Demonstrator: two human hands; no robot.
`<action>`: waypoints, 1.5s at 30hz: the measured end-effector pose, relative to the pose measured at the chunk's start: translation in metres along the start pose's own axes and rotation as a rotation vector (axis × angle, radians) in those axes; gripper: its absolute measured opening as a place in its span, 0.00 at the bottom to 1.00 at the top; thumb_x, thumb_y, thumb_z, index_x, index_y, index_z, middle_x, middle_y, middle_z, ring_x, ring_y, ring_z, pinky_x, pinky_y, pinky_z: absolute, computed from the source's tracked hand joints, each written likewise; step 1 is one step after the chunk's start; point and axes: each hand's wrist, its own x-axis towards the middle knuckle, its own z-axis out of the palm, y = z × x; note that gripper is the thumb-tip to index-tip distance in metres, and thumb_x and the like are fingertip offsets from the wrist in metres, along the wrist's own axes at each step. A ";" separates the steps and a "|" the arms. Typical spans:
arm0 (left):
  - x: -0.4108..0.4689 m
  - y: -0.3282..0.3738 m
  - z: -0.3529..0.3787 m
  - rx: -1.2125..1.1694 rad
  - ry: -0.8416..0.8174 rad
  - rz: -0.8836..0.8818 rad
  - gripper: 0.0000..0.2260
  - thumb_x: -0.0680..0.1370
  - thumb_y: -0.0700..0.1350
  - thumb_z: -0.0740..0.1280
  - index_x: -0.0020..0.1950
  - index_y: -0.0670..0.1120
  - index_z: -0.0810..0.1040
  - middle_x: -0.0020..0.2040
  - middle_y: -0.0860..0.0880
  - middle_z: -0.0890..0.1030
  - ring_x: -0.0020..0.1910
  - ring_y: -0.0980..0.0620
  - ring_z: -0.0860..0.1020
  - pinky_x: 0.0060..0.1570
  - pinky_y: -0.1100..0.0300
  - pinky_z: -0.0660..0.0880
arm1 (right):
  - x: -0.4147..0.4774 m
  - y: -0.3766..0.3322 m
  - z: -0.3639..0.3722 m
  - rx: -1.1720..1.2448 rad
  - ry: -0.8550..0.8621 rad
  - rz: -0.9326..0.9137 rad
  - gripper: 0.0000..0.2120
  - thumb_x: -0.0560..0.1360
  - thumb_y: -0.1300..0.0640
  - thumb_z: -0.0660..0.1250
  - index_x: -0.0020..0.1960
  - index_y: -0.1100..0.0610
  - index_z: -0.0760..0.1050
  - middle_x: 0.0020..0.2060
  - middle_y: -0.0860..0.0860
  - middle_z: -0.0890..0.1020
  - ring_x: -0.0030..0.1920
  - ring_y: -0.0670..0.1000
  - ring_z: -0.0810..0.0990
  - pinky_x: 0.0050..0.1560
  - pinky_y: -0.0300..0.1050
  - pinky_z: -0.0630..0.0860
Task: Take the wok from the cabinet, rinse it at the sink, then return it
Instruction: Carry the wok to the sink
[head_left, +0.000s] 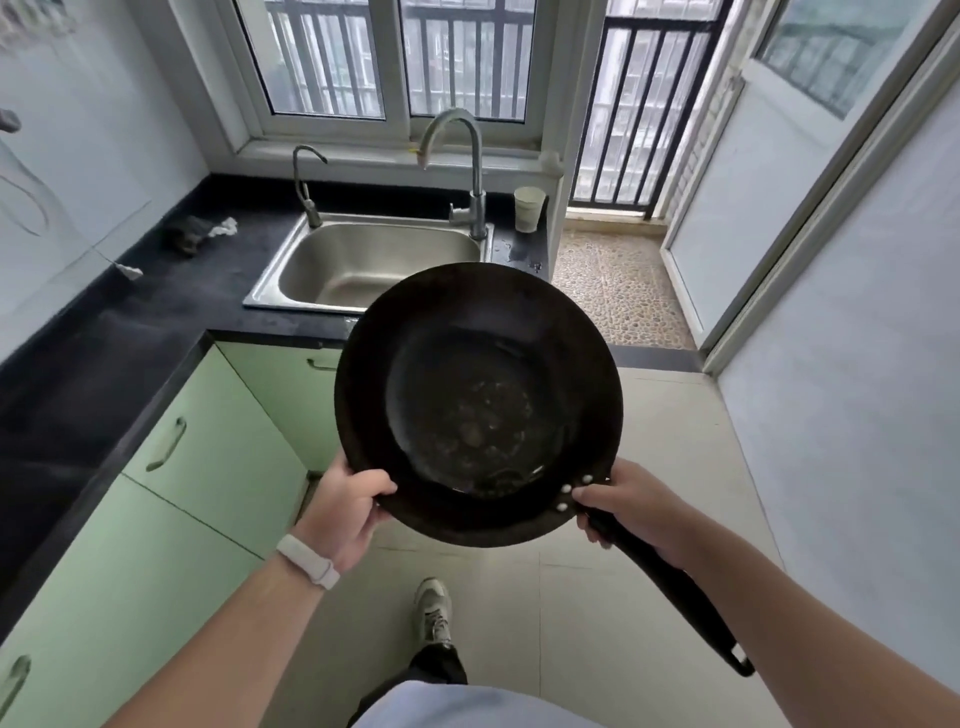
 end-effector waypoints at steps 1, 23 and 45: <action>0.018 0.008 -0.002 -0.001 0.009 -0.008 0.25 0.71 0.26 0.59 0.66 0.39 0.74 0.61 0.37 0.82 0.60 0.36 0.79 0.55 0.43 0.79 | 0.016 -0.009 0.001 0.004 0.007 0.002 0.04 0.78 0.68 0.63 0.46 0.63 0.76 0.31 0.59 0.81 0.30 0.55 0.79 0.30 0.46 0.75; 0.285 0.122 -0.023 -0.035 0.083 -0.115 0.24 0.73 0.23 0.54 0.61 0.43 0.75 0.53 0.40 0.82 0.50 0.40 0.79 0.48 0.42 0.80 | 0.273 -0.132 -0.012 0.078 -0.043 0.078 0.05 0.79 0.67 0.65 0.44 0.64 0.76 0.31 0.61 0.79 0.32 0.58 0.77 0.28 0.45 0.73; 0.399 0.159 -0.008 -0.193 0.453 -0.174 0.21 0.74 0.23 0.53 0.54 0.43 0.75 0.45 0.40 0.81 0.39 0.43 0.80 0.29 0.53 0.80 | 0.493 -0.190 -0.053 0.057 -0.418 0.288 0.06 0.80 0.65 0.63 0.46 0.66 0.74 0.32 0.62 0.80 0.28 0.56 0.78 0.28 0.45 0.72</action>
